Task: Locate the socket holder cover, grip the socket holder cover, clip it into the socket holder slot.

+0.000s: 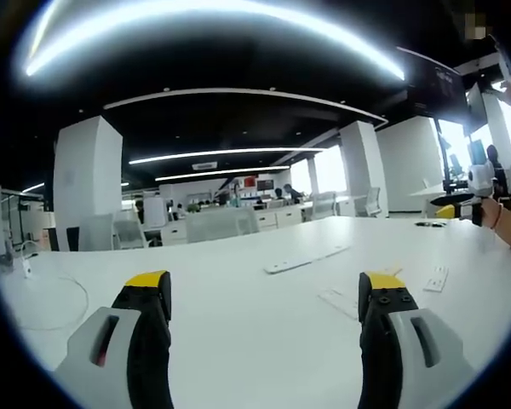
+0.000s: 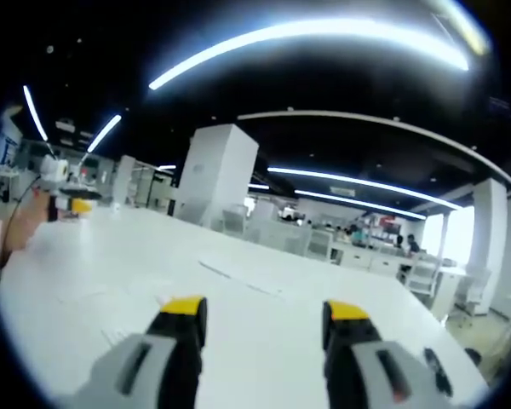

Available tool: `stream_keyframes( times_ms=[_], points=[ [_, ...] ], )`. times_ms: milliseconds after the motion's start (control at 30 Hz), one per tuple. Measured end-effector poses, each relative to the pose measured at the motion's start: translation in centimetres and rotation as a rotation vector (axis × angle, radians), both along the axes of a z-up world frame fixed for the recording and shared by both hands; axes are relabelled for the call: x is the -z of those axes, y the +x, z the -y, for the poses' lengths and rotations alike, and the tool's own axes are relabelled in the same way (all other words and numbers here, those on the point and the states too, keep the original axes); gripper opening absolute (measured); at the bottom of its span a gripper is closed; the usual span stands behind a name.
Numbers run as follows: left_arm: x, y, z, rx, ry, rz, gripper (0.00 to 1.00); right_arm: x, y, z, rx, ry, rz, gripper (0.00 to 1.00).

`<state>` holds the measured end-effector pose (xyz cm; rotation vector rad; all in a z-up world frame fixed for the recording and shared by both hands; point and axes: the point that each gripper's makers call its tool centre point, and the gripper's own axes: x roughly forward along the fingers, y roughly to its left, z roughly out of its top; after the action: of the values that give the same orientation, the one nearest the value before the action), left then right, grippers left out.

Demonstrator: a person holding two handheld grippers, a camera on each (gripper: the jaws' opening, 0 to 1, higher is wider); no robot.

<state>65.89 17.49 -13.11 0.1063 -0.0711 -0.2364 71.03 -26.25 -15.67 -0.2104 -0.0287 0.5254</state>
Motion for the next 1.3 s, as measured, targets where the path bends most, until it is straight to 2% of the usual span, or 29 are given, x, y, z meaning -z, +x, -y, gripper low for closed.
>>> stream_keyframes(
  times_ms=[200,367,533,867,1033,1300],
  points=[
    [-0.3,-0.2,-0.3,-0.01,0.0,0.013,0.89,0.1,-0.3,-0.8,-0.034,0.007,-0.003,0.56],
    [-0.7,-0.3,-0.5,-0.01,-0.009,0.028,0.89,-0.9,-0.9,-1.8,-0.091,-0.004,0.02,0.56],
    [-0.5,-0.1,-1.1,-0.023,-0.019,0.015,0.89,-1.8,-0.9,-2.6,-0.134,0.007,0.018,0.56],
    [-0.1,0.0,-1.3,-0.026,-0.029,0.002,0.89,-3.2,-0.4,-2.9,-0.153,0.017,0.015,0.57],
    [0.2,0.1,-1.5,-0.023,-0.057,-0.01,0.89,-2.9,0.0,-3.0,-0.158,0.002,0.001,0.57],
    [0.2,0.0,-1.8,-0.033,-0.05,-0.008,0.88,-2.8,0.4,-3.0,-0.164,0.023,-0.009,0.57]
  ],
)
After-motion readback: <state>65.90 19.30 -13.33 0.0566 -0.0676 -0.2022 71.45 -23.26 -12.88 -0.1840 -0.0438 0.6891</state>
